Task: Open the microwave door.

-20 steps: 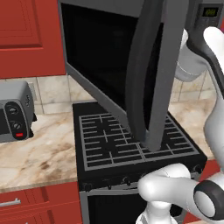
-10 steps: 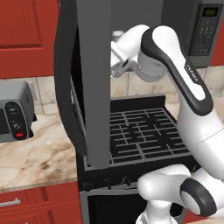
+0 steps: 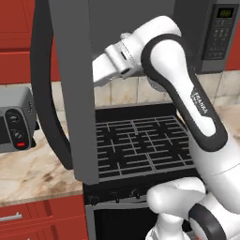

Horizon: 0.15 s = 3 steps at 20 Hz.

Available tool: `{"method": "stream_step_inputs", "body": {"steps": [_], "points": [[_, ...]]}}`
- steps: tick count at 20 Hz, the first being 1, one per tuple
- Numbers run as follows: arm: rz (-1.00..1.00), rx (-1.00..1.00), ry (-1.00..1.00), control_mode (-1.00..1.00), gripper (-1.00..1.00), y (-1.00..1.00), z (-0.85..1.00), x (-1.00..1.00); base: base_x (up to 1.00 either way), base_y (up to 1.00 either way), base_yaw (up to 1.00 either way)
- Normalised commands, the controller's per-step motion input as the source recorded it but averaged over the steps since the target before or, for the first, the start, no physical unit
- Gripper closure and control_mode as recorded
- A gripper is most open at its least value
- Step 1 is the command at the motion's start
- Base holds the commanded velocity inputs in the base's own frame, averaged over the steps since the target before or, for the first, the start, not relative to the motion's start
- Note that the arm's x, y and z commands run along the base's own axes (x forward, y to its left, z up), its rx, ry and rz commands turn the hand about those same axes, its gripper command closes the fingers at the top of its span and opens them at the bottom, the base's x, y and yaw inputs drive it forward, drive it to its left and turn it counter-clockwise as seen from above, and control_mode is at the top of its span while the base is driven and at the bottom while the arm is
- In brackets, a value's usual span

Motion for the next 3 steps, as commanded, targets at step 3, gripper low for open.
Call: {"method": "stream_step_inputs", "body": {"steps": [3], "points": [[-0.48, 0.0, -0.35, -1.0, -1.0, 0.46, -0.22, 0.2, 0.0, 0.0, 0.0]]}}
